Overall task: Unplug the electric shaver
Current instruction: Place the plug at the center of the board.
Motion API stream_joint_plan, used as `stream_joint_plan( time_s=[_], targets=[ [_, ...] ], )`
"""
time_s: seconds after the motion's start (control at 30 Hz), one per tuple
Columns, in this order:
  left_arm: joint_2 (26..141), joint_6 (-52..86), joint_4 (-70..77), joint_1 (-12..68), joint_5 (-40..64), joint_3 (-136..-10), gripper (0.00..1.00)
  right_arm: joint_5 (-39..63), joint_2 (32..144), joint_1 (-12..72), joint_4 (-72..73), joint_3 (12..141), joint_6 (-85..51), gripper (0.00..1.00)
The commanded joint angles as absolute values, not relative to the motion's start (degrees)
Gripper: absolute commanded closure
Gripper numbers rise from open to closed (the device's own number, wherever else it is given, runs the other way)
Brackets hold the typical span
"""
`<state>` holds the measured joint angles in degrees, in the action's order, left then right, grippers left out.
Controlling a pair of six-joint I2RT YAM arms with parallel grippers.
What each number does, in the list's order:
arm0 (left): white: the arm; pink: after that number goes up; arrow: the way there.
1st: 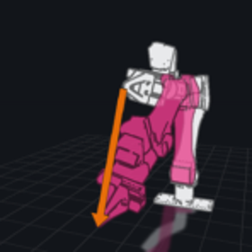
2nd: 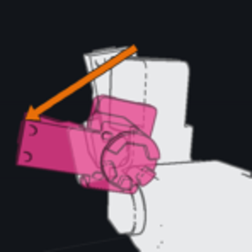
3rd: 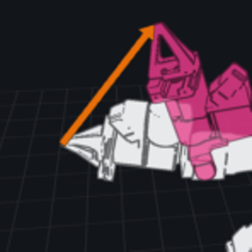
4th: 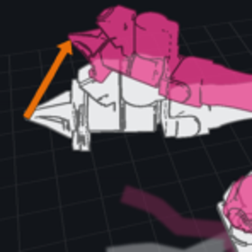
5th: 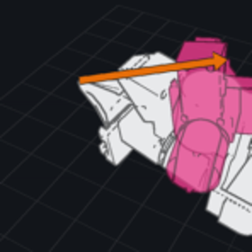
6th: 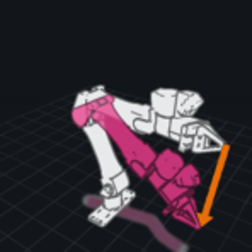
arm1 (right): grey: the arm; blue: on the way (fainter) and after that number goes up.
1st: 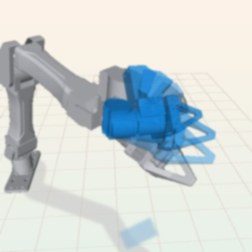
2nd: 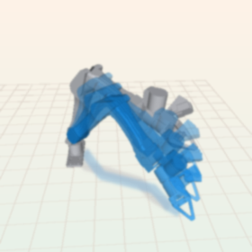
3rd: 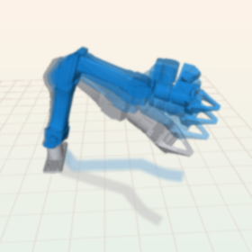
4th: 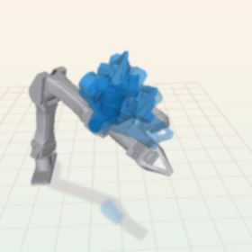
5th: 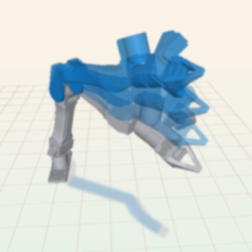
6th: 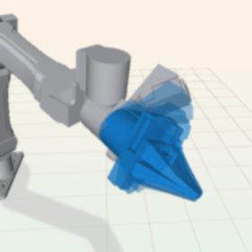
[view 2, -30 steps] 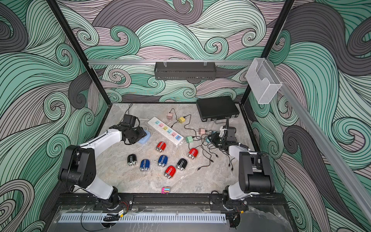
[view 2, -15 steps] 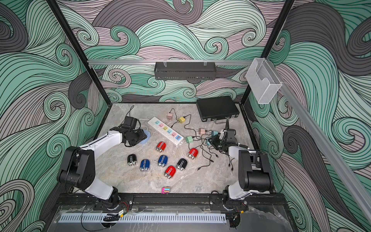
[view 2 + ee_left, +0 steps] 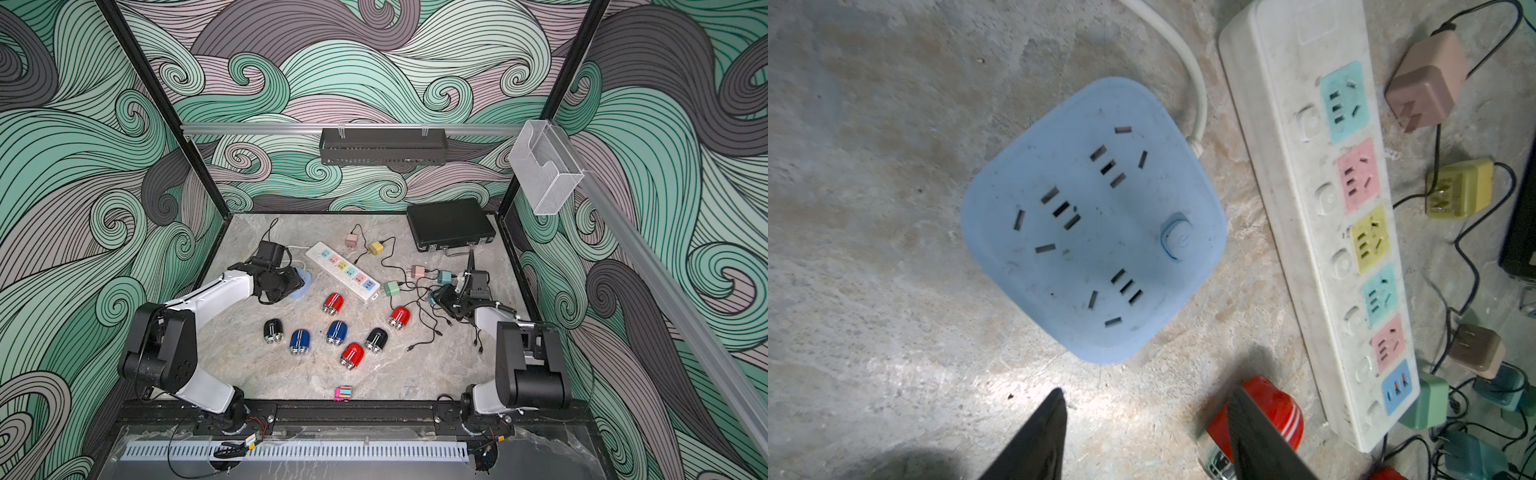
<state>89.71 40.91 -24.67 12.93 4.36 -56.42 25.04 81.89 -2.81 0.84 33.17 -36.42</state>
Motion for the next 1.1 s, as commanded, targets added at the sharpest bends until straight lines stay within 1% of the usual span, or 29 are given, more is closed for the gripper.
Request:
stream_joint_plan(
  time_s=[0.0, 0.27, 0.7, 0.83, 0.93, 1.07],
  targets=[
    [88.6, 39.9, -25.5, 13.3, 3.6, -56.6, 0.39, 23.2, 78.7, -3.0, -2.9, 32.9, -35.2, 0.52],
    [88.0, 39.6, -26.0, 13.4, 3.3, -56.8, 0.39, 20.5, 72.5, -3.0, -11.8, 33.2, -33.8, 0.51],
    [86.9, 38.7, -27.3, 13.4, 2.6, -57.5, 0.39, 20.9, 68.3, -3.0, -16.0, 33.2, -32.5, 0.49],
    [86.5, 37.3, -28.1, 13.4, 2.6, -58.5, 0.34, 20.4, 67.3, -3.0, -18.6, 33.9, -31.1, 0.49],
    [85.9, 36.7, -28.8, 13.4, 2.0, -59.0, 0.33, 20.2, 66.9, -3.0, -20.3, 34.9, -29.9, 0.49],
    [85.7, 35.9, -29.8, 13.4, 1.8, -60.0, 0.31, 19.3, 64.5, -3.0, -23.8, 35.5, -29.1, 0.45]
  ],
)
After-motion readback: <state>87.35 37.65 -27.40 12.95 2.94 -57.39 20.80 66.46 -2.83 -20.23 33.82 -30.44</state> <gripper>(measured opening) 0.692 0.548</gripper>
